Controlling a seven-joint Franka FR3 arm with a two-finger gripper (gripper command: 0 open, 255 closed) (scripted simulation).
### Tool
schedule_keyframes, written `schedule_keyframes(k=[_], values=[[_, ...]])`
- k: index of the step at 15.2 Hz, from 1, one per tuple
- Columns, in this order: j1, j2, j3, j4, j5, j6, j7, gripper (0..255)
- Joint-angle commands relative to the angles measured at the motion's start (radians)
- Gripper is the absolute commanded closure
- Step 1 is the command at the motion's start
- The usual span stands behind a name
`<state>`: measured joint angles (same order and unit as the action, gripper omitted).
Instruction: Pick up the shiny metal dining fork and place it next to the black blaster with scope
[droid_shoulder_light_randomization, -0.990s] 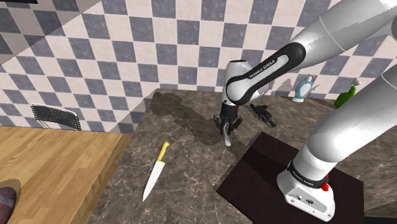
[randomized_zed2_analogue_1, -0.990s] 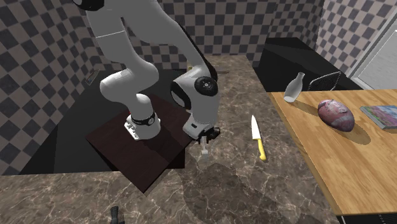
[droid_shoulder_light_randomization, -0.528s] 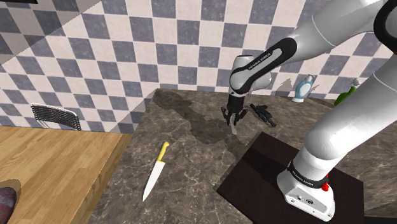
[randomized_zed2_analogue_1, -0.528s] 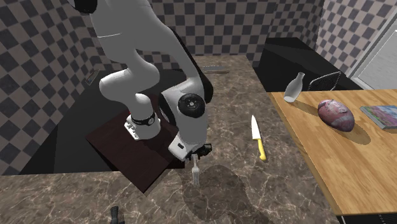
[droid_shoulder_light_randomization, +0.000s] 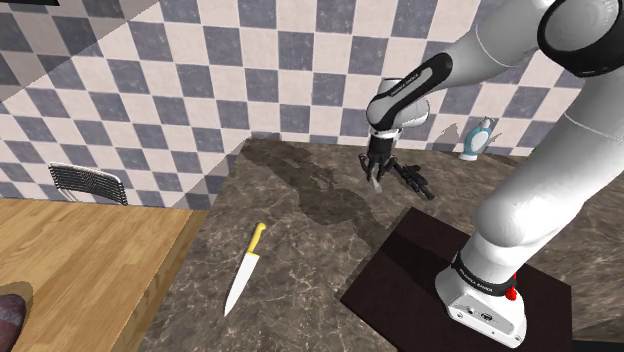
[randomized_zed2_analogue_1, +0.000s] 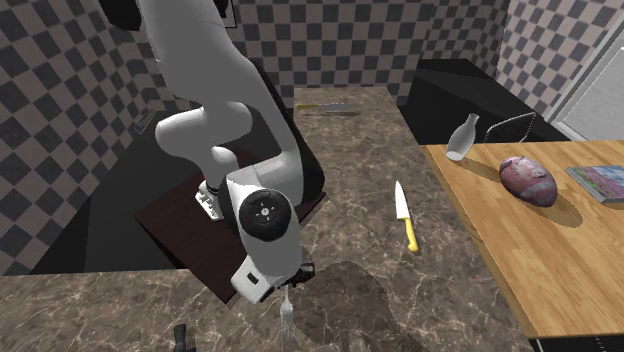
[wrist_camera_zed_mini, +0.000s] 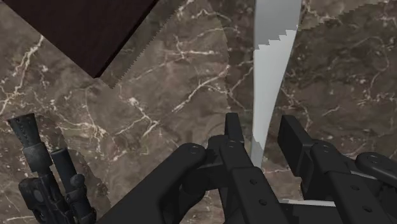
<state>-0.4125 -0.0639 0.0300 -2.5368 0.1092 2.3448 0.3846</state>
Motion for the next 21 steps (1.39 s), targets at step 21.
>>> schedule_keyframes(k=[21], values=[[-0.121, 0.352, -0.102, 0.286, -0.011, 0.052, -0.219, 255]])
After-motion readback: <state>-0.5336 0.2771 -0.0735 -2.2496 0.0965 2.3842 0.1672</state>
